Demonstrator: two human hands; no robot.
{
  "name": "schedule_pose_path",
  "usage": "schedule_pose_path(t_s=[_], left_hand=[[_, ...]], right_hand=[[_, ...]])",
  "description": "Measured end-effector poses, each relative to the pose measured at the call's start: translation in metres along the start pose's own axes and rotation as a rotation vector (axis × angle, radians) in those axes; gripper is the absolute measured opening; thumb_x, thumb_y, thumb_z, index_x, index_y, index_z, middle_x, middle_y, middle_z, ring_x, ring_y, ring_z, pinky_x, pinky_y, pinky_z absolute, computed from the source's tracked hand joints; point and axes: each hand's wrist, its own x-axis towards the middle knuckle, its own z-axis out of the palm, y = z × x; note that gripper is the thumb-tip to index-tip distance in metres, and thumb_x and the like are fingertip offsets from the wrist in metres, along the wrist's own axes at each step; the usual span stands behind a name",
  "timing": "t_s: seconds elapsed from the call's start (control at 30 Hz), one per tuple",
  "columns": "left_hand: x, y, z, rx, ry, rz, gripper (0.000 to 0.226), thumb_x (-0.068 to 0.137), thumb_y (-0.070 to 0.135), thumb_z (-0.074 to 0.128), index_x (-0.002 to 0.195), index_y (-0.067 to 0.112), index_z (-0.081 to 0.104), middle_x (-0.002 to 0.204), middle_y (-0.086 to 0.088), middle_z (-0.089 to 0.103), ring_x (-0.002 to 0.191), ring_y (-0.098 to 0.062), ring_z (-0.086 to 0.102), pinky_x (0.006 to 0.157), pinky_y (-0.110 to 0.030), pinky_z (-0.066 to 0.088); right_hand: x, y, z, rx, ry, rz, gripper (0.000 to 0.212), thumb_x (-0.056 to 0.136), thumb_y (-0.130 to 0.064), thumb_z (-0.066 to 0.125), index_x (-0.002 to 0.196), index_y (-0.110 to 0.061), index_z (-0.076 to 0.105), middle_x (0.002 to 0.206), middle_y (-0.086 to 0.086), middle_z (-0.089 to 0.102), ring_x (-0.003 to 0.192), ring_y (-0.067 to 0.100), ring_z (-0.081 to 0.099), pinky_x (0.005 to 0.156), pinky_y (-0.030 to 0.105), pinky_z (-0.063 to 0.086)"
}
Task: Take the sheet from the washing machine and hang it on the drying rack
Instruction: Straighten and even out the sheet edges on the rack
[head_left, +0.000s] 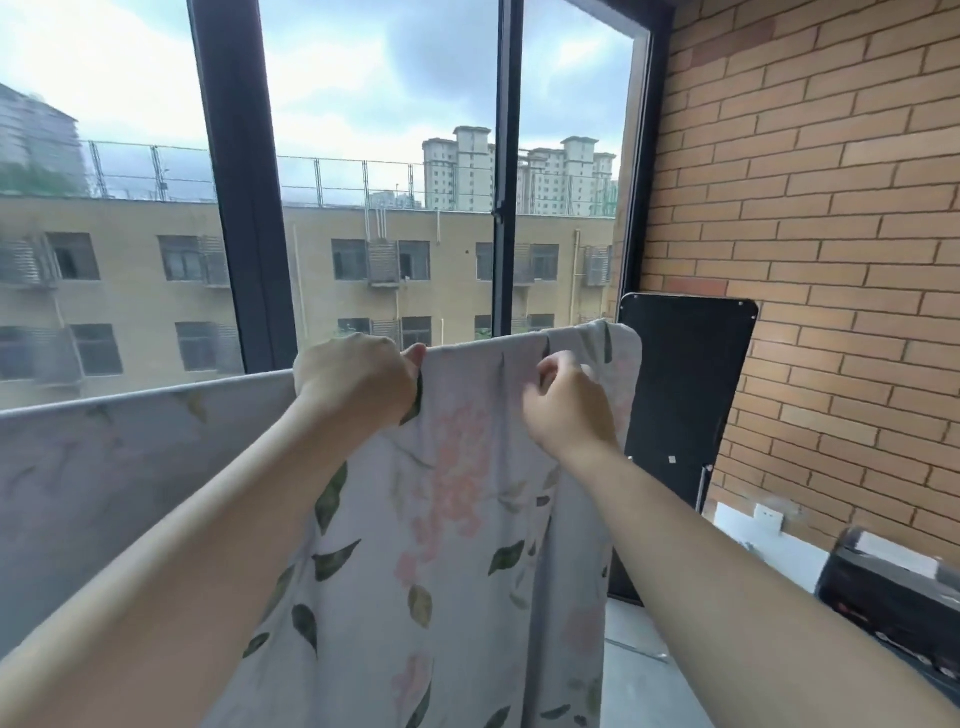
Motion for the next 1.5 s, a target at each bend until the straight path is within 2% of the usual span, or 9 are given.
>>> schedule_pose_path(t_s=[0.23, 0.4, 0.53, 0.77, 0.9, 1.0, 1.13, 1.33, 1.5], left_hand=[[0.016, 0.053, 0.004, -0.032, 0.044, 0.020, 0.063, 0.103, 0.057, 0.016, 0.097, 0.016, 0.064, 0.091, -0.006, 0.063, 0.081, -0.027, 0.059, 0.061, -0.033, 0.038], [0.026, 0.087, 0.012, -0.041, 0.104, -0.027, 0.055, 0.106, 0.048, 0.018, 0.109, 0.020, 0.065, 0.103, -0.007, 0.070, 0.091, -0.028, 0.064, 0.068, -0.034, 0.034], [0.031, 0.109, 0.010, -0.124, 0.153, -0.071, 0.054, 0.106, 0.044, 0.020, 0.104, 0.021, 0.068, 0.092, -0.004, 0.071, 0.074, -0.025, 0.055, 0.068, -0.035, 0.036], [0.039, 0.139, 0.007, -0.169, 0.159, -0.163, 0.053, 0.107, 0.040, 0.022, 0.097, 0.019, 0.070, 0.091, -0.006, 0.072, 0.074, -0.025, 0.053, 0.080, -0.038, 0.033], [0.046, 0.153, 0.008, -0.171, 0.122, -0.184, 0.049, 0.104, 0.044, 0.024, 0.103, 0.022, 0.068, 0.097, -0.006, 0.072, 0.087, -0.026, 0.061, 0.084, -0.042, 0.033], [0.049, 0.159, 0.012, -0.157, 0.112, -0.224, 0.047, 0.103, 0.044, 0.025, 0.098, 0.022, 0.066, 0.094, -0.005, 0.070, 0.082, -0.025, 0.055, 0.090, -0.046, 0.034], [0.060, 0.179, 0.014, -0.190, 0.112, -0.149, 0.044, 0.104, 0.043, 0.029, 0.101, 0.020, 0.067, 0.098, -0.006, 0.070, 0.083, -0.025, 0.055, 0.086, -0.042, 0.036], [0.077, 0.209, 0.020, -0.169, 0.065, -0.058, 0.042, 0.104, 0.045, 0.027, 0.107, 0.023, 0.062, 0.106, -0.007, 0.069, 0.100, -0.029, 0.062, 0.088, -0.043, 0.035], [0.078, 0.216, 0.025, -0.087, 0.081, -0.108, 0.046, 0.102, 0.051, 0.025, 0.105, 0.023, 0.061, 0.103, -0.006, 0.070, 0.098, -0.029, 0.062, 0.088, -0.043, 0.036]], right_hand=[[0.060, 0.036, 0.004, 0.145, 0.024, 0.223, 0.063, 0.091, -0.034, 0.058, 0.145, -0.011, 0.037, 0.135, 0.016, 0.052, 0.123, 0.039, 0.054, 0.101, 0.051, 0.048], [0.083, 0.069, 0.009, 0.286, -0.144, 0.232, 0.050, 0.076, -0.049, 0.051, 0.115, -0.018, 0.061, 0.106, 0.009, 0.071, 0.098, 0.034, 0.066, 0.088, 0.047, 0.057], [0.098, 0.075, -0.008, 0.360, -0.177, 0.150, 0.030, 0.099, -0.038, 0.044, 0.090, -0.015, 0.060, 0.082, 0.005, 0.061, 0.080, 0.028, 0.058, 0.069, 0.033, 0.046], [0.145, 0.079, -0.034, 0.485, -0.145, 0.058, 0.034, 0.107, -0.029, 0.040, 0.114, -0.006, 0.063, 0.093, 0.008, 0.058, 0.086, 0.025, 0.052, 0.075, 0.031, 0.039], [0.162, 0.096, -0.044, 0.500, -0.142, 0.141, 0.030, 0.105, -0.031, 0.044, 0.101, -0.011, 0.066, 0.086, 0.008, 0.058, 0.089, 0.028, 0.054, 0.079, 0.034, 0.043], [0.166, 0.115, -0.047, 0.458, -0.115, 0.274, 0.041, 0.098, -0.035, 0.046, 0.111, -0.001, 0.064, 0.108, 0.018, 0.064, 0.104, 0.035, 0.061, 0.092, 0.034, 0.049], [0.170, 0.141, -0.049, 0.421, -0.124, 0.504, 0.053, 0.097, -0.035, 0.049, 0.139, -0.004, 0.047, 0.140, 0.021, 0.053, 0.126, 0.040, 0.054, 0.105, 0.041, 0.046], [0.189, 0.182, -0.034, 0.714, -0.290, 0.608, 0.059, 0.082, -0.045, 0.051, 0.129, -0.010, 0.059, 0.118, 0.011, 0.067, 0.103, 0.034, 0.067, 0.095, 0.049, 0.056], [0.183, 0.198, -0.047, 0.756, -0.260, 0.562, 0.037, 0.095, -0.037, 0.054, 0.119, -0.010, 0.061, 0.108, 0.007, 0.065, 0.093, 0.027, 0.064, 0.084, 0.037, 0.053]])
